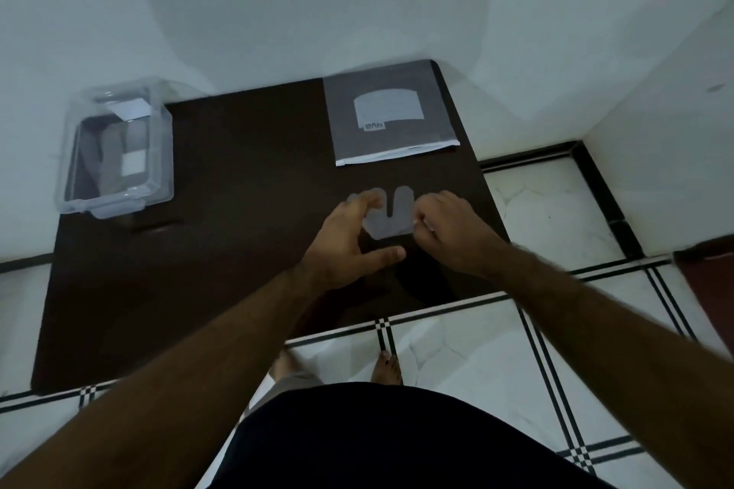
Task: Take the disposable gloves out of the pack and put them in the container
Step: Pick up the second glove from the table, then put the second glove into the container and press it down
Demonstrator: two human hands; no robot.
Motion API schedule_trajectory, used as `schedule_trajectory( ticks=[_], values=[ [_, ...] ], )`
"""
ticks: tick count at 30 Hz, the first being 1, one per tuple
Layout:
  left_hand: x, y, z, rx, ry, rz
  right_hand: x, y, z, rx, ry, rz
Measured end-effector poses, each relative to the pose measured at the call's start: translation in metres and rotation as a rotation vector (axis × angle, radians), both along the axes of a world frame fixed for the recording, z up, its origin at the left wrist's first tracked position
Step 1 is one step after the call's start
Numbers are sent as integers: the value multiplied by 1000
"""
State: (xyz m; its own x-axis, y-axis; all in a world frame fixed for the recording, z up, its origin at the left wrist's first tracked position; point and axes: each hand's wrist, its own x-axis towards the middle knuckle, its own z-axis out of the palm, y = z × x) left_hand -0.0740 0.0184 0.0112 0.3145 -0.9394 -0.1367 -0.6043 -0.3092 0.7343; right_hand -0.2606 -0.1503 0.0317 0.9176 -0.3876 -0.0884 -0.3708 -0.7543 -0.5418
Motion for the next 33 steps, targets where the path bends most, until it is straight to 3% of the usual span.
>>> schedule_trajectory(
  ticks=[3, 5, 14, 20, 26, 33],
  values=[
    [8, -8, 24, -112, -204, -73, 10, -8, 34, -2, -35, 73],
    [15, -10, 40, -231, -236, -112, 15, -14, 51, -6, -54, 111],
    [68, 22, 118, -259, 189, 1, 59, -23, 116, 218, -126, 75],
    [129, 64, 154, -391, 272, 148, 136, 14, 158, 638, -268, 67],
    [219, 121, 185, -381, 248, 269, 244, 67, 187, 451, -315, 119],
    [348, 199, 197, -389, 285, 411, 381, 125, 192, 498, -308, 94]
  ],
)
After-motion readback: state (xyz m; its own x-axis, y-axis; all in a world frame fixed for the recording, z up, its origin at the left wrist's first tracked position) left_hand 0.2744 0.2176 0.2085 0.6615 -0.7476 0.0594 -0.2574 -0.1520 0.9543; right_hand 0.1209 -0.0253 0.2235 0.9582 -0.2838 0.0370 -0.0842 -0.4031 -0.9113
